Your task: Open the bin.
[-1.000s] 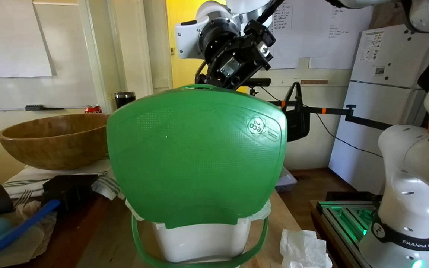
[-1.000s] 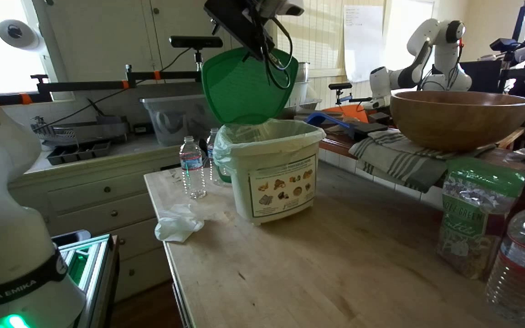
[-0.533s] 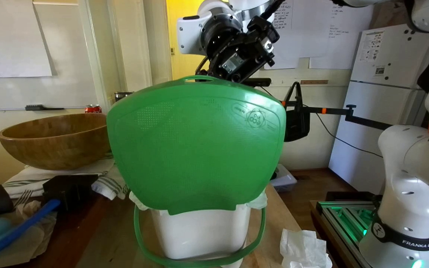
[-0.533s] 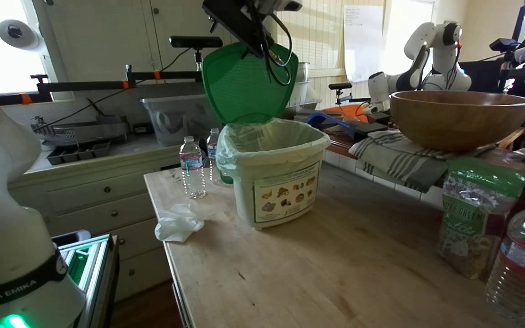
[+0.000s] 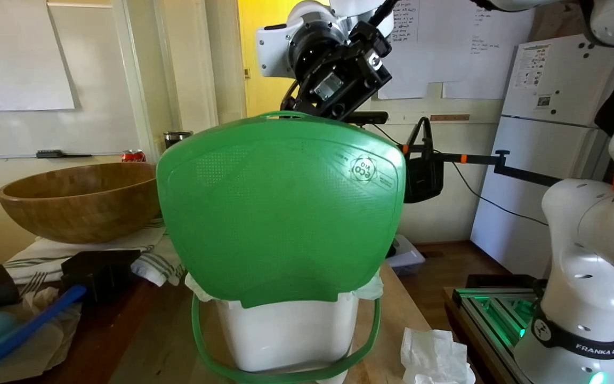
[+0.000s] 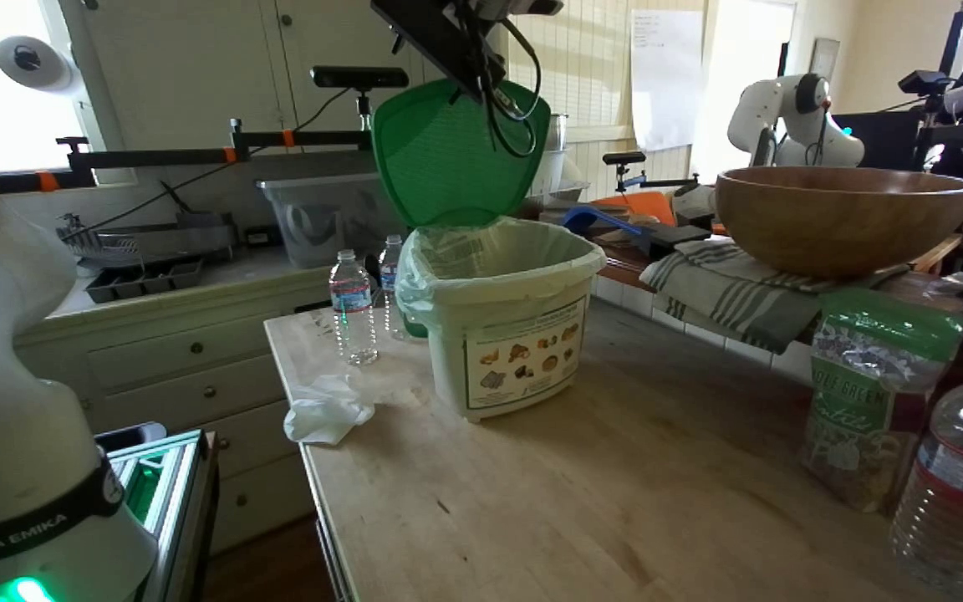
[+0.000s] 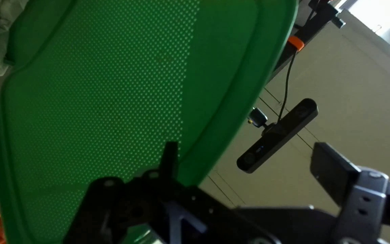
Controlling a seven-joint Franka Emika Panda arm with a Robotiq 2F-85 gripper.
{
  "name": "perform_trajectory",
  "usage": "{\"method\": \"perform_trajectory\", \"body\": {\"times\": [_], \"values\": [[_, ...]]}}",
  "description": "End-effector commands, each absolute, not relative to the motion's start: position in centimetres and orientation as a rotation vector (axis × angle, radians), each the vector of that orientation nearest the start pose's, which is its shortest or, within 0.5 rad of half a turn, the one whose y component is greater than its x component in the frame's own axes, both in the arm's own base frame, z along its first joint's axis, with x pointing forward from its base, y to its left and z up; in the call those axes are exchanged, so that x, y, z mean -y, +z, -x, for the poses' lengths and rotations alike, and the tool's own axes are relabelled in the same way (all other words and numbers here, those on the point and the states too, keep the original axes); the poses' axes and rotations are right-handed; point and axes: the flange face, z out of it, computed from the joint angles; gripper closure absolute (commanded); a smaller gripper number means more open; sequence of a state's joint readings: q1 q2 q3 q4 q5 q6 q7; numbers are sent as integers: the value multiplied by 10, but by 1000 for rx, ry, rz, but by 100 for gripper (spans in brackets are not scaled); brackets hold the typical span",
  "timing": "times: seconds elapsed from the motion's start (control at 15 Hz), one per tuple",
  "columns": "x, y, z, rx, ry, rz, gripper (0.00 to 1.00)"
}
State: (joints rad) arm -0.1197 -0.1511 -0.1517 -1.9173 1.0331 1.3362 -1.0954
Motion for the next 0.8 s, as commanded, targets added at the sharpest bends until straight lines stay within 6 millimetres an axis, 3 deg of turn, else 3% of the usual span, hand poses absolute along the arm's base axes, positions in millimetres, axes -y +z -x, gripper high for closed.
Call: {"method": "perform_trajectory", "body": {"times": [0.0,0.73], "values": [[41,593,-475,731,-448,1874,0],[81,584,-474,351,-535,2057,0]]}}
